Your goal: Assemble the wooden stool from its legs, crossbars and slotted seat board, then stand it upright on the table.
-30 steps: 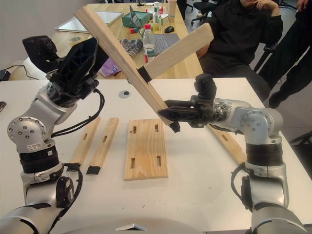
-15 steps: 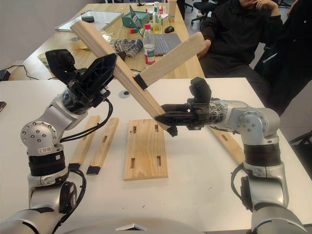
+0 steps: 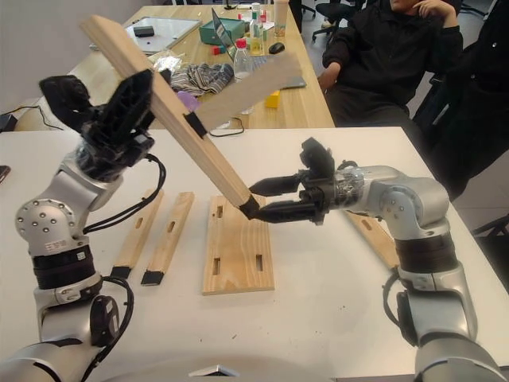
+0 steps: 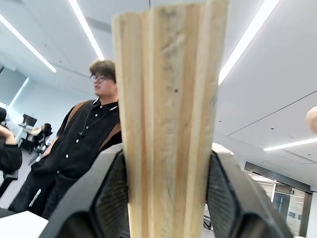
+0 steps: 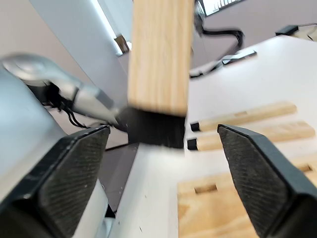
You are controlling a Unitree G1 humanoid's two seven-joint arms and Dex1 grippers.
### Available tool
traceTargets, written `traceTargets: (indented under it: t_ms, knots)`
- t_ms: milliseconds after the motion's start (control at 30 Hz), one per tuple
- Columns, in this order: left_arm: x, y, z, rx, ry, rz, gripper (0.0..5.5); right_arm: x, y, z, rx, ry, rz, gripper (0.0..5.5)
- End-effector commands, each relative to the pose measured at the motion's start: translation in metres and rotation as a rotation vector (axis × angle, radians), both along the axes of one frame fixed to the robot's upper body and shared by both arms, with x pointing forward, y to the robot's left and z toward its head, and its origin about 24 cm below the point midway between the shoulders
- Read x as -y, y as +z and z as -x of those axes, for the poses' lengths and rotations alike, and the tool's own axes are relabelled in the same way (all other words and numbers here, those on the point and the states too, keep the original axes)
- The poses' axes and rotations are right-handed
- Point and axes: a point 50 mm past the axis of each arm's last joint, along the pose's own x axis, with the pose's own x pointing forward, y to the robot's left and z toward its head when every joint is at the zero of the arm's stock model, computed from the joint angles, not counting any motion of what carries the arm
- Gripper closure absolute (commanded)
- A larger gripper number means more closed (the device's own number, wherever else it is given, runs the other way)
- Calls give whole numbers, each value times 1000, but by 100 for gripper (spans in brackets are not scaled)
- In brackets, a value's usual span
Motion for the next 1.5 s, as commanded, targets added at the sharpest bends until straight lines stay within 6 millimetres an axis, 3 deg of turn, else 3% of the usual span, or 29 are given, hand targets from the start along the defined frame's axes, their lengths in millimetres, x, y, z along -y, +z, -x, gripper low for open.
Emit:
traceTargets:
  t_ms: [33,133,200,367,567,1000,1500]
  knots:
    - [-16,-12,2,13,53,-114,347,14,-34,1,57,-33,199,94]
    - [-24,-32,4,-27,56,-150,347,35,-59,-14,133,-178,355,94]
    - [-22,-47,7,-50,55,-198,347,46,-66,-25,176,-263,402,94]
    - [-19,-78,12,-84,62,-311,347,63,-66,-43,243,-380,447,94]
    - [-21,-99,18,-69,64,-421,347,68,-62,-51,263,-399,440,94]
    - [-20,-118,15,-47,32,-528,347,71,-62,-49,246,-372,445,94]
    - [-38,-117,14,-64,38,-577,347,66,-67,-47,237,-348,447,94]
